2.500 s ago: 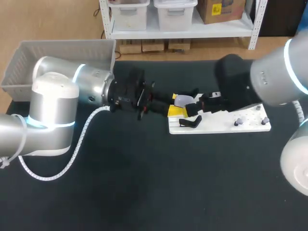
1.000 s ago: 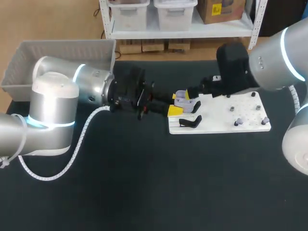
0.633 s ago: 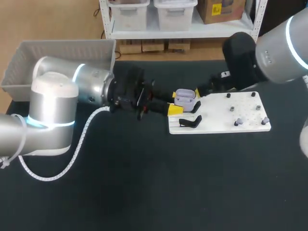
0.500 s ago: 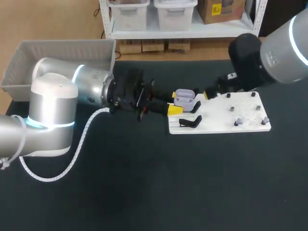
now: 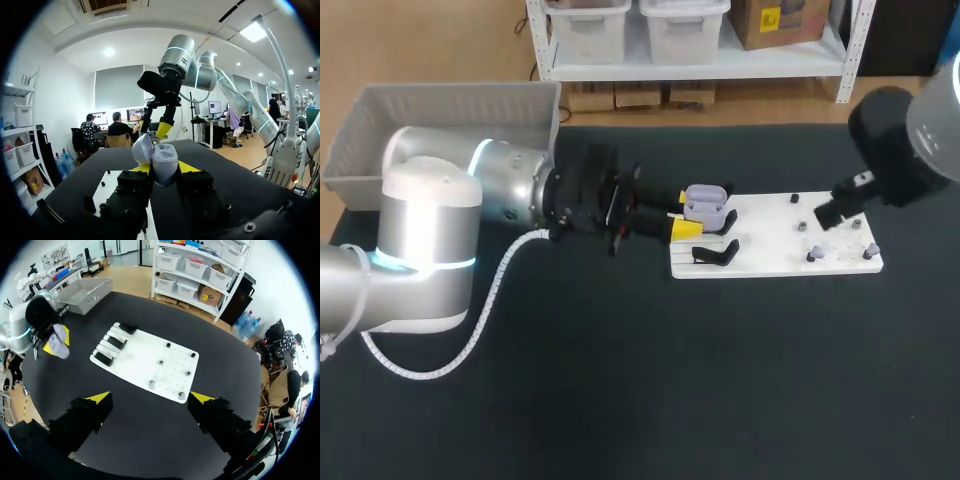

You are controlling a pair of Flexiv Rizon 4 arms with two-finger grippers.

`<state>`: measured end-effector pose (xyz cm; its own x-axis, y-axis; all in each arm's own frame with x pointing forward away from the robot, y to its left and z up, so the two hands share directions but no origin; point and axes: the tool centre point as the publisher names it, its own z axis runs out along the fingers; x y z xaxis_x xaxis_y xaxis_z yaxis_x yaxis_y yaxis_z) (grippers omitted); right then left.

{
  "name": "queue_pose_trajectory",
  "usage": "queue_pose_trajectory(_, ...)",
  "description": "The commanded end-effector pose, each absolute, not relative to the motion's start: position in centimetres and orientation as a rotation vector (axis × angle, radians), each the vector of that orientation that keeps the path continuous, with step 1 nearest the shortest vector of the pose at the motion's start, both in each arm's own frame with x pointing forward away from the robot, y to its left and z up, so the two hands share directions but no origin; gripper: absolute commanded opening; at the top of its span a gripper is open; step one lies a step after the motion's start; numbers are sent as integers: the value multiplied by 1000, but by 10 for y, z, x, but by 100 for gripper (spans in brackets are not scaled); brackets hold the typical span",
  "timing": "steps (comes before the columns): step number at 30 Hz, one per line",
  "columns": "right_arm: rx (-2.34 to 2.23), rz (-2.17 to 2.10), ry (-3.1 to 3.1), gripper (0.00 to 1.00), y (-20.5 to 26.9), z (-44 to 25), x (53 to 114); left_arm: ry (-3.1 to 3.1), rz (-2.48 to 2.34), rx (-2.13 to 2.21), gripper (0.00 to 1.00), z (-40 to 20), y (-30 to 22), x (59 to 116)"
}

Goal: Pick up each earbud case from the left stands, insert the matching earbuds, close the lid, and place the case in the box.

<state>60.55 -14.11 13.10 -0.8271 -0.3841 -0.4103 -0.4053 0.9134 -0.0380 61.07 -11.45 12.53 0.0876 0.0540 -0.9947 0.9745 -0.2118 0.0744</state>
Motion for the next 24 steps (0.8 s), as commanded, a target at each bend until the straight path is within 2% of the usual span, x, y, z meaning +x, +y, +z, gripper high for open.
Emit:
queue_pose_trajectory(1,-605,67,2704,100,-153,124,606,1092,-1258,1441,0,126,-114,607)
queue_pose_trajectory(10,-675,108,2800,100,-173,93,605,1092,-1258,1441,0,126,-114,607)
queue_pose_trajectory(24,-747,-55,2880,100,-191,49,628,1092,-1258,1441,0,126,-114,607)
